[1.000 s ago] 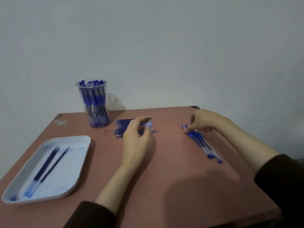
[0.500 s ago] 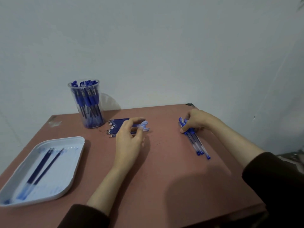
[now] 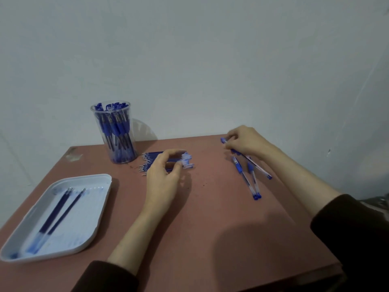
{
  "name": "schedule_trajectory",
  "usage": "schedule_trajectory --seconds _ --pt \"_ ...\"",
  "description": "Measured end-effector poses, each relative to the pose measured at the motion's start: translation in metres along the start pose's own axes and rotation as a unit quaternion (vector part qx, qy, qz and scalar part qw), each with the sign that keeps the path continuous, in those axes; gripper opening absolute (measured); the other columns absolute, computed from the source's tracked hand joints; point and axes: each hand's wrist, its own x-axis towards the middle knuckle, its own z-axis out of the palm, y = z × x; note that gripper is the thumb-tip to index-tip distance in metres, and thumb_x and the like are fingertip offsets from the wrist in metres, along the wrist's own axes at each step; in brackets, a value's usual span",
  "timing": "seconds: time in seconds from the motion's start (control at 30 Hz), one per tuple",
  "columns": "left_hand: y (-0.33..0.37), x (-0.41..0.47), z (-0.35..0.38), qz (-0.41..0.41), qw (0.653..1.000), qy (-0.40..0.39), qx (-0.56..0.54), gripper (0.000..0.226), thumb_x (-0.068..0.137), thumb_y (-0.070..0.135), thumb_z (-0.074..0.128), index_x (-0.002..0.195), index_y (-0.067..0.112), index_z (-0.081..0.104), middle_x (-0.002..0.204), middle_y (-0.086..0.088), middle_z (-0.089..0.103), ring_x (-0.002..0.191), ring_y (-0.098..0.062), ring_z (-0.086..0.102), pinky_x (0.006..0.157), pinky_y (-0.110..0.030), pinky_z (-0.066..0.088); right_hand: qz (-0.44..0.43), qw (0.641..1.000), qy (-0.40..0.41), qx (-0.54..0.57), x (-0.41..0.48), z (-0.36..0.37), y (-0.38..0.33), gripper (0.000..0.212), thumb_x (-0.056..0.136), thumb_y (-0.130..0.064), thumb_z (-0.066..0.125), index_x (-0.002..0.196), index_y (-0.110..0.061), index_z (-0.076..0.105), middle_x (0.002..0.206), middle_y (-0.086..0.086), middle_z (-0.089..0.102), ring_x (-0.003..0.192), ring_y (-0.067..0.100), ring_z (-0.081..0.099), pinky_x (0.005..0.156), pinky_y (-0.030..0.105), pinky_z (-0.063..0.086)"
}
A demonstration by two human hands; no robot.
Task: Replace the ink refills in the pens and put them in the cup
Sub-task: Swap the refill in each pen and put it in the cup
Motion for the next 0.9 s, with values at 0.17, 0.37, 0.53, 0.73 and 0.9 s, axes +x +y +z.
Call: schedule_trajectory --seconds 0.17,0.37,0.53,0.73,0.9 --pt "-0.008 0.005 -0.023 0.014 0.999 0.025 0.032 0.030 0.085 0.001 0.056 0.104 0.023 0.065 0.102 0.007 0.068 0.084 -0.004 0.062 0.083 -0.033 0.053 -0.172 0.983 -0.044 0.043 -0.023 0.048 -0.046 0.028 0.095 -0.026 0.055 0.121 -0.026 0.065 0.094 -0.017 0.068 0.079 0.000 0.057 0.076 0.020 0.042" --pt "-0.019 0.003 -0.050 0.029 0.995 0.033 0.088 0.043 0.089 0.002 0.054 0.126 0.024 0.055 0.119 0.003 0.059 0.101 -0.009 0.060 0.087 -0.020 0.048 -0.258 0.966 -0.018 -0.002 -0.036 0.103 -0.062 0.019 0.094 -0.035 0.055 0.102 -0.024 0.067 0.092 -0.008 0.067 0.083 0.012 0.057 0.071 0.030 0.042" --pt "-0.024 0.003 -0.053 -0.031 0.994 -0.018 0.103 0.033 0.093 0.008 0.053 0.123 0.020 0.059 0.102 0.005 0.063 0.090 -0.007 0.061 0.086 -0.025 0.050 -0.283 0.959 -0.014 0.023 -0.037 0.115 -0.054 0.014 0.090 -0.036 0.060 0.100 -0.032 0.069 0.090 -0.014 0.069 0.082 0.004 0.059 0.078 0.033 0.047" --pt "-0.024 0.005 -0.052 -0.038 0.992 -0.035 0.115 0.023 0.090 0.006 0.057 0.105 0.016 0.070 0.096 0.001 0.072 0.084 -0.015 0.067 0.083 -0.038 0.055 -0.276 0.961 -0.002 -0.009 -0.036 0.112 -0.047 0.021 0.089 -0.045 0.059 0.105 -0.038 0.069 0.099 -0.017 0.071 0.091 0.005 0.060 0.077 0.029 0.043" --pt "-0.023 0.005 -0.053 -0.029 0.992 -0.020 0.122 0.018 0.086 0.009 0.065 0.101 0.015 0.073 0.093 0.003 0.073 0.082 -0.009 0.069 0.082 -0.033 0.056 -0.261 0.964 0.031 -0.032 -0.036 0.112 -0.042 0.024 0.087 -0.057 0.054 0.106 -0.049 0.066 0.099 -0.019 0.071 0.093 0.011 0.064 0.078 0.034 0.048"
